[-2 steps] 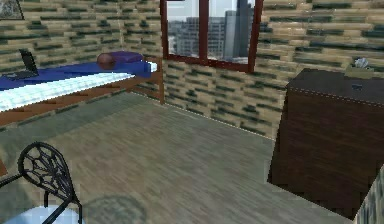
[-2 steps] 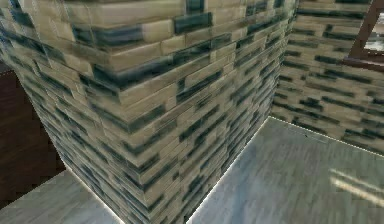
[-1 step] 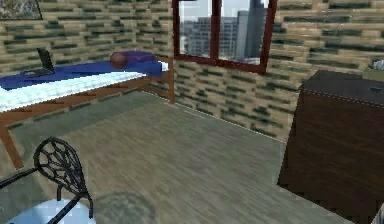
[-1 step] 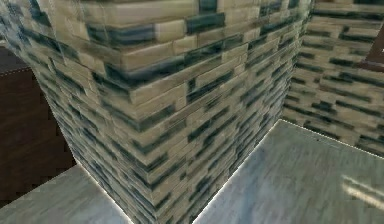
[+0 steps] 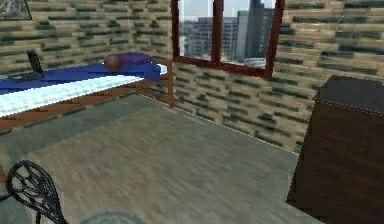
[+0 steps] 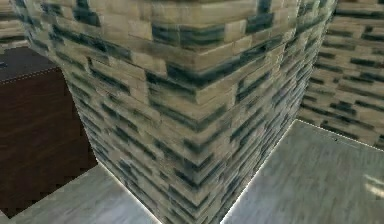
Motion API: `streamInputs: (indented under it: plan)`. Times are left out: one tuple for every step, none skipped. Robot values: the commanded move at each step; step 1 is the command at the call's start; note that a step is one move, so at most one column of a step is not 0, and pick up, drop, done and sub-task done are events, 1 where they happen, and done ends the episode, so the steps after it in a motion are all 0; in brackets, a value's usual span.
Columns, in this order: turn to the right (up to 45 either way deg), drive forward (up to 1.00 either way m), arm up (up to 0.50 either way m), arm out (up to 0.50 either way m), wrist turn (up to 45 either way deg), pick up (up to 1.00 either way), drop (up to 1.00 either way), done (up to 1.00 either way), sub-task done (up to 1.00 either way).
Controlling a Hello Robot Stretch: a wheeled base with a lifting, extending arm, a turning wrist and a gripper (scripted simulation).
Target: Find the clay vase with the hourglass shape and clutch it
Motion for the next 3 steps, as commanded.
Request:
streamInputs:
  plan:
    - [-21.0, 0.00, 0.00, 0.00, 0.0, 0.00, 0.00, 0.00, 0.00]
    - [0.0, 0.90, 0.00, 0.00, 0.0, 0.00, 0.00, 0.00, 0.00]
    - [-27.0, 0.00, 0.00, 0.00, 0.0, 0.00, 0.00, 0.00, 0.00]
